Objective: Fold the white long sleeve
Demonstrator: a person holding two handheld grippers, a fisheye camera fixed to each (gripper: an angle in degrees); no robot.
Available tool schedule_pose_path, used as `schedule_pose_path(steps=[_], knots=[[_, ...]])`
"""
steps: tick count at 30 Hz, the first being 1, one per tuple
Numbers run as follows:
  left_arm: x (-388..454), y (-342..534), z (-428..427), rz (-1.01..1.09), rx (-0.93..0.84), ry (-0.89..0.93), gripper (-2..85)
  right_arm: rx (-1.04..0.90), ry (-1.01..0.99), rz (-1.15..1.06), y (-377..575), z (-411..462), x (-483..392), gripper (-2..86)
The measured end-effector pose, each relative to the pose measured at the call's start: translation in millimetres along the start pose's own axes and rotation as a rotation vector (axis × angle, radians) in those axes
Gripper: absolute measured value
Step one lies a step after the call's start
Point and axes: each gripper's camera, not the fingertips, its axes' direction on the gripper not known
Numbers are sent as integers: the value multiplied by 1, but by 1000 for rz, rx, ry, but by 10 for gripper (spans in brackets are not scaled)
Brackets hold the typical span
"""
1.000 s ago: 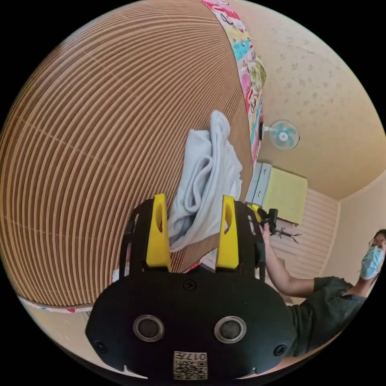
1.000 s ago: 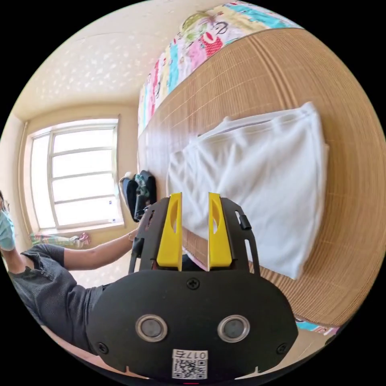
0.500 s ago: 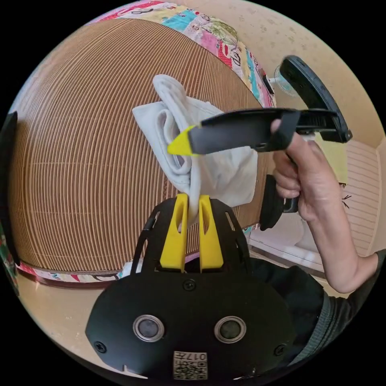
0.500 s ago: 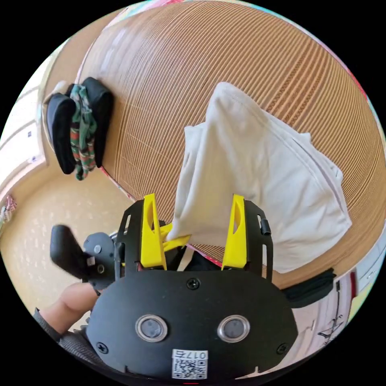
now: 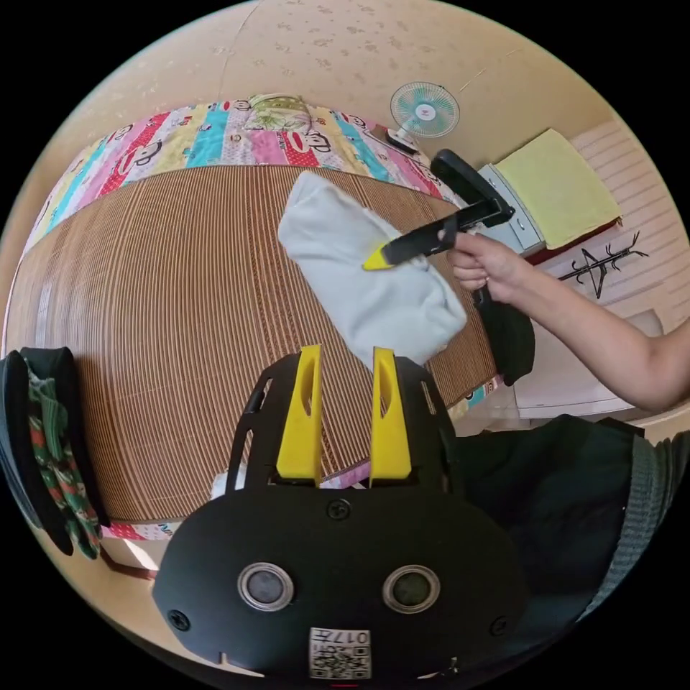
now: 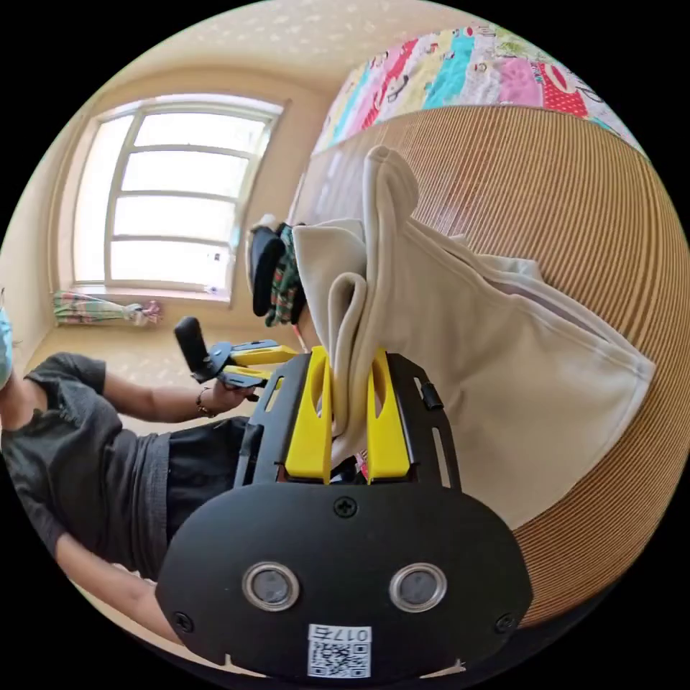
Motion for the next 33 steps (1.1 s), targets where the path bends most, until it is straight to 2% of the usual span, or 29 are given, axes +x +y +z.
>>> schedule_pose_path(steps=[3,6,8,10,14,16,20,23,28,33], knots=[[-15,8,26,-89,-65,124,118,129,-123,36,65,-59,57,78],[-19,6,56,-156,-90,215,124,173,-53,188,114,-83,120,91],[-19,1,76,-196,-105,266,129,96,37,413,144,-82,176,120],[-17,-9,98,-228,-132,323,136,83,66,503,165,-83,204,137],[-23,-32,135,-332,-126,443,171,286,-148,469,192,-103,231,186],[-27,-44,147,-347,-108,498,196,309,-207,448,196,-102,239,200],[-24,-70,183,-320,-209,552,219,212,-276,447,192,-77,259,196],[-19,-77,194,-294,-299,472,194,127,-370,456,190,-50,268,181],[-18,-63,190,-317,-329,480,170,186,-326,507,205,-39,258,156],[-21,-11,152,-301,-367,488,145,113,-332,441,225,-7,210,128]])
